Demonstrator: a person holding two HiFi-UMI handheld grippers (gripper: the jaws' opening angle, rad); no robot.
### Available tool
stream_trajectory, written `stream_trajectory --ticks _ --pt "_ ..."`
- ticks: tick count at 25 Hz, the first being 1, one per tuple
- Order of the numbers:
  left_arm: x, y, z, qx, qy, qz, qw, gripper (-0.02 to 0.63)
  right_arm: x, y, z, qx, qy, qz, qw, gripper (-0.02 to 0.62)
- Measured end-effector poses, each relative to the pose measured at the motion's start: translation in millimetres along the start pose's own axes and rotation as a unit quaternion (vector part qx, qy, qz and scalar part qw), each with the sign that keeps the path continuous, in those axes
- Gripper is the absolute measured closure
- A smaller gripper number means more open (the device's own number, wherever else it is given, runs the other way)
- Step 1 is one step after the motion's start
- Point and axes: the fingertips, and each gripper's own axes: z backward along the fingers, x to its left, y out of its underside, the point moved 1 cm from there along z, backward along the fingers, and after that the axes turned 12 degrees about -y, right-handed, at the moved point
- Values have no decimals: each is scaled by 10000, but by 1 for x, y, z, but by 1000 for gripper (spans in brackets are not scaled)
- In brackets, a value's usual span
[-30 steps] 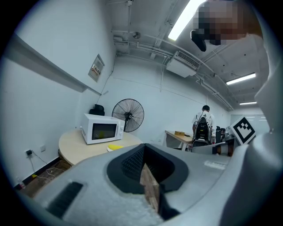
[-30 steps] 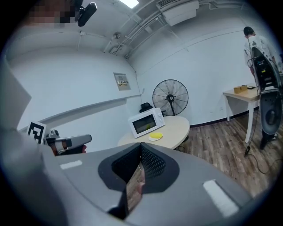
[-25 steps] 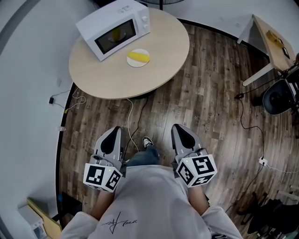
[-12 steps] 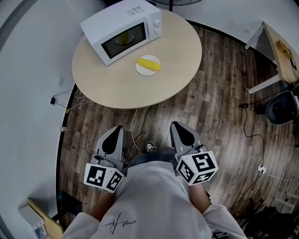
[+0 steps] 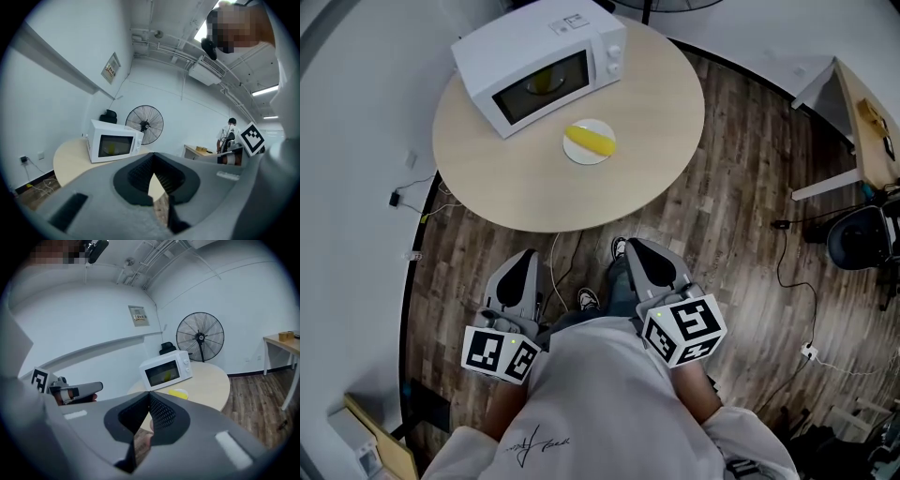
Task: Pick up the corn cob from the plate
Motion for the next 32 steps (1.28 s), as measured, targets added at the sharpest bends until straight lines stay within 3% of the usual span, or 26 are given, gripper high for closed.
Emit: stream_trajectory --ticks 7,15,32 --pt "-6 -26 -68 -153 -249 28 9996 611 -65 -52 -36 4 -224 148 9996 583" --pt "-5 -38 -132 -212 -599 124 9979 611 -120 -86 -76 183 -567 216 9980 583" --pt "-10 -42 -186 -349 -1247 191 9914 612 -175 -118 -120 510 -1327 561 9882 583"
